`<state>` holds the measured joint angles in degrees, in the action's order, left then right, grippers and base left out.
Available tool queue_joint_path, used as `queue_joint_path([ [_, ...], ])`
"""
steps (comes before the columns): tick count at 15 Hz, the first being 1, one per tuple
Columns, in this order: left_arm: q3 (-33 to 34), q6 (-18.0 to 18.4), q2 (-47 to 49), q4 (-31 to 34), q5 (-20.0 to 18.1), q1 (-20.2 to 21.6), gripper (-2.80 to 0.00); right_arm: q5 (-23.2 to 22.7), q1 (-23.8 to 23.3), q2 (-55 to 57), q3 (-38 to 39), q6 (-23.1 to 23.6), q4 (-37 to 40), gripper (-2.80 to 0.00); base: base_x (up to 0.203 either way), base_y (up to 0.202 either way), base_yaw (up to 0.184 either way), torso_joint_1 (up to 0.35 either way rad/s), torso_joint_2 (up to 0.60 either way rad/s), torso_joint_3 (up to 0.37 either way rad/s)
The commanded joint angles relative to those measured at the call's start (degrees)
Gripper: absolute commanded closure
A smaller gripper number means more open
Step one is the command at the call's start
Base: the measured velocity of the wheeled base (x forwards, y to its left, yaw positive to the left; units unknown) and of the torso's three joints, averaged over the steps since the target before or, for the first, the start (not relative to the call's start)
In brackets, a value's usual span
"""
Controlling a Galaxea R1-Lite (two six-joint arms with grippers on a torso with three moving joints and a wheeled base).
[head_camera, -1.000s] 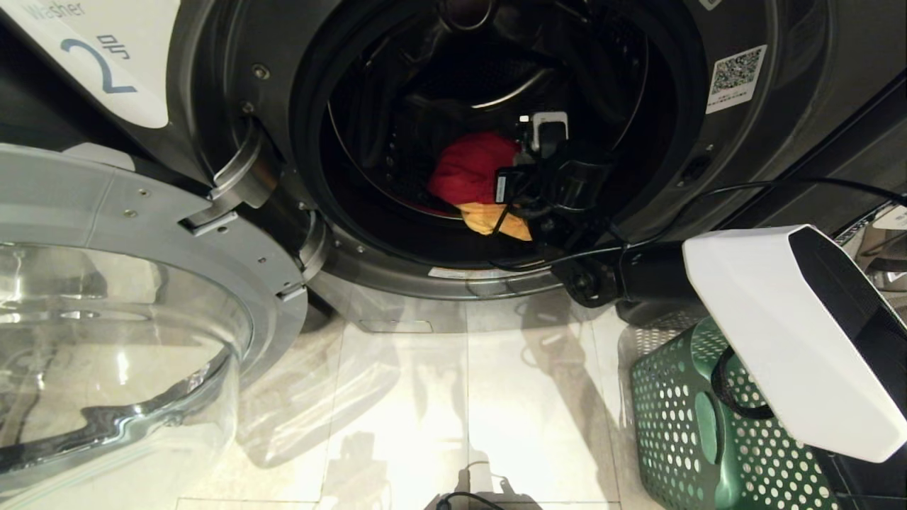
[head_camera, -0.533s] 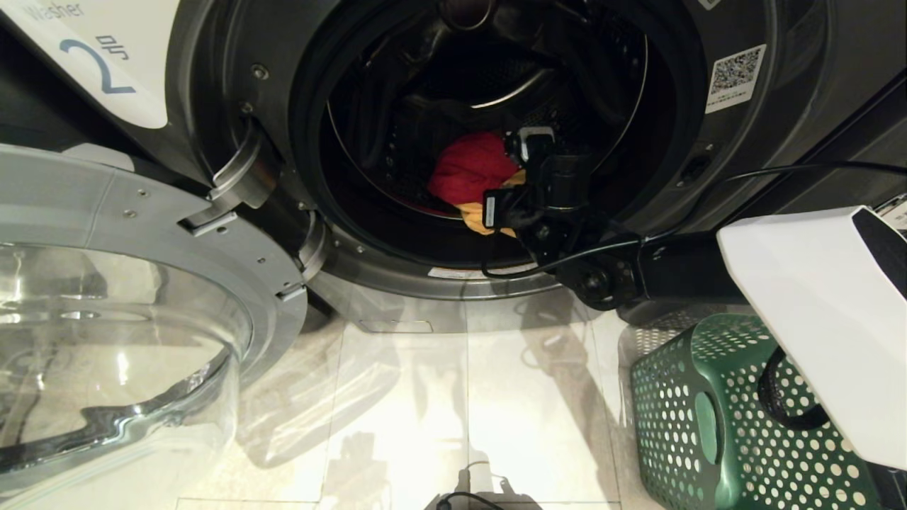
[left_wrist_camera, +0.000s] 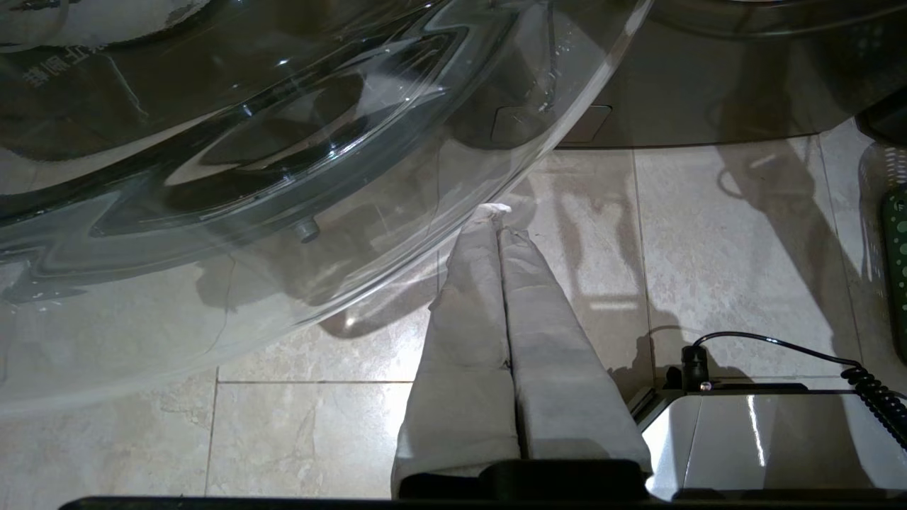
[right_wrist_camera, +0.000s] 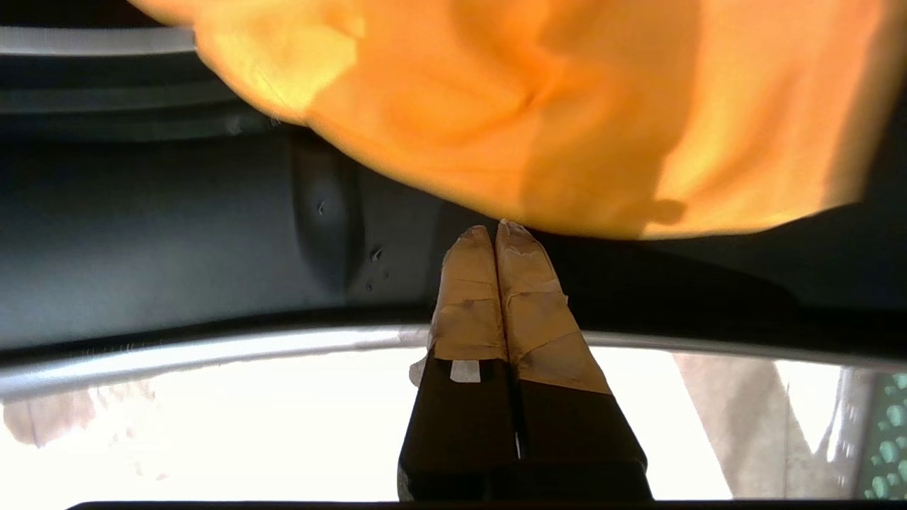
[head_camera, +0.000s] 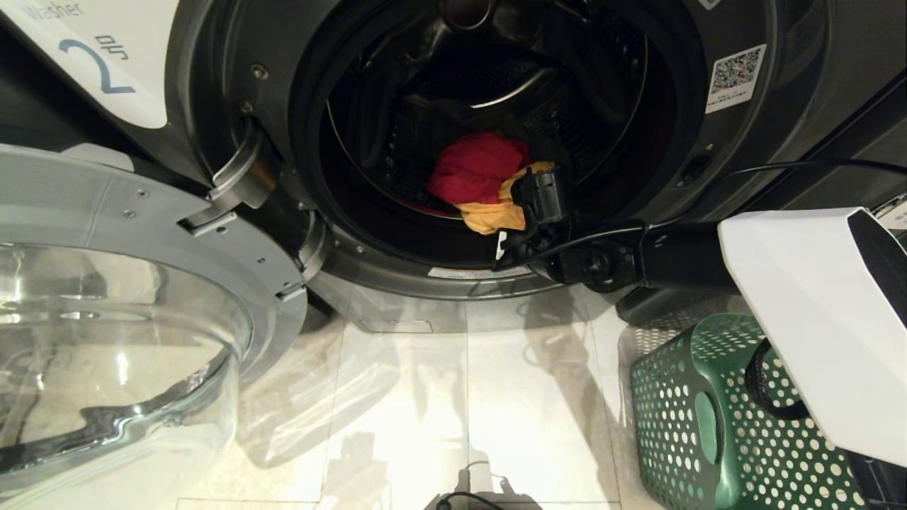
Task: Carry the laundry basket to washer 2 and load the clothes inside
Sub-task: Place the clothes into the washing machine
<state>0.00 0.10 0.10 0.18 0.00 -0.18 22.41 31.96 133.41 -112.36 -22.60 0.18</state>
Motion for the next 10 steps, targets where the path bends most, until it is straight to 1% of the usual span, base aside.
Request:
queue_joint_path([
  [1,0.00,-0.01,-0.01,-0.01,0.00,0.00,0.00,-1.31,-0.96,2.47,-0.22,-0.24,-0.04,0.00,0.000,0.000,0.000,0.000,0.00,0.000],
  [3,0.00,-0.01,0.00,-0.01,0.00,0.00,0.00,-1.72,-1.73,2.91,-0.52,0.34,-1.03,0.00,0.000,0.000,0.000,0.000,0.00,0.000],
  [5,0.00,-0.01,-0.01,-0.01,0.00,0.00,0.00,-1.27,-2.10,2.31,-0.59,1.07,-5.83,0.00,0.000,0.000,0.000,0.000,0.00,0.000],
  [7,0.00,-0.01,0.08,-0.01,0.00,0.00,0.00,-0.71,-2.73,1.40,-0.50,3.62,-9.12,0.00,0.000,0.000,0.000,0.000,0.00,0.000],
  [10,0.00,-0.01,-0.01,-0.01,0.00,0.00,0.00,-0.99,-2.61,0.35,-0.49,4.94,-9.66,0.00,0.000,0.000,0.000,0.000,0.00,0.000],
])
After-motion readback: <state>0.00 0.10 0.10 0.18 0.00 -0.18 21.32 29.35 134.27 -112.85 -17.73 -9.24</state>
